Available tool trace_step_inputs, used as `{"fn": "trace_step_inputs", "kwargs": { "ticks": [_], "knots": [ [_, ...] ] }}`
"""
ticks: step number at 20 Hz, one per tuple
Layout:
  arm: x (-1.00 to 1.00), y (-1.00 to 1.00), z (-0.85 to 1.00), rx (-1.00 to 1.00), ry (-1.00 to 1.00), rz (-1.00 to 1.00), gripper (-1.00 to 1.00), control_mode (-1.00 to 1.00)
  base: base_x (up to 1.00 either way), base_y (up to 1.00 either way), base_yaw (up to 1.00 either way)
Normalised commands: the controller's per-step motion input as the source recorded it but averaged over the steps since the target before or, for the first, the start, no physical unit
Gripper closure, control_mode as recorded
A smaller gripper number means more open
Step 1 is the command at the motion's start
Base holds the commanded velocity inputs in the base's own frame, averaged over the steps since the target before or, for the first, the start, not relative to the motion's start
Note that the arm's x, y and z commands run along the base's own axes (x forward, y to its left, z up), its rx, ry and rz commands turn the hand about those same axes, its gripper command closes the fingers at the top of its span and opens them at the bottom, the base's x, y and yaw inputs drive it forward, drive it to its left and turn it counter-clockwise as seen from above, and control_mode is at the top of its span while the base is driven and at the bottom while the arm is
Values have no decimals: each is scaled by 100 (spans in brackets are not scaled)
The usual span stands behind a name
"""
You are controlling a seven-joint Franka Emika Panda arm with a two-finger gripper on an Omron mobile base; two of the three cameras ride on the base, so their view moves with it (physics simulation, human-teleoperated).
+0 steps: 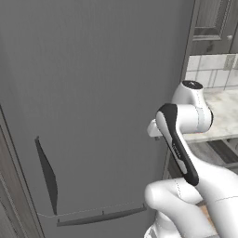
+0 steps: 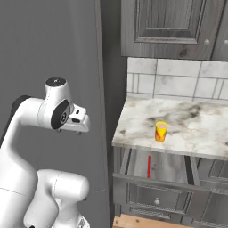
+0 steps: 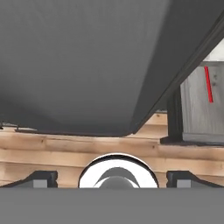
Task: Pick up the straw from the right drawer and put it inside the smoothie cup.
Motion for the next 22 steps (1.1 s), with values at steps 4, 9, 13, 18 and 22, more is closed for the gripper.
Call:
{"fn": "trace_step_inputs", "kwargs": {
  "ticks": [4, 9, 13, 18, 22],
  "knots": [
    [0, 0, 0, 0, 0, 0, -100, 100, 0, 0, 0],
    [0, 0, 0, 0, 0, 0, -100, 100, -32, 0, 0],
    [0, 0, 0, 0, 0, 0, -100, 100, -59, 0, 0],
    [0, 0, 0, 0, 0, 0, -100, 100, -71, -9, 0],
    [0, 0, 0, 0, 0, 0, -100, 100, -33, -39, -5]
  ]
}}
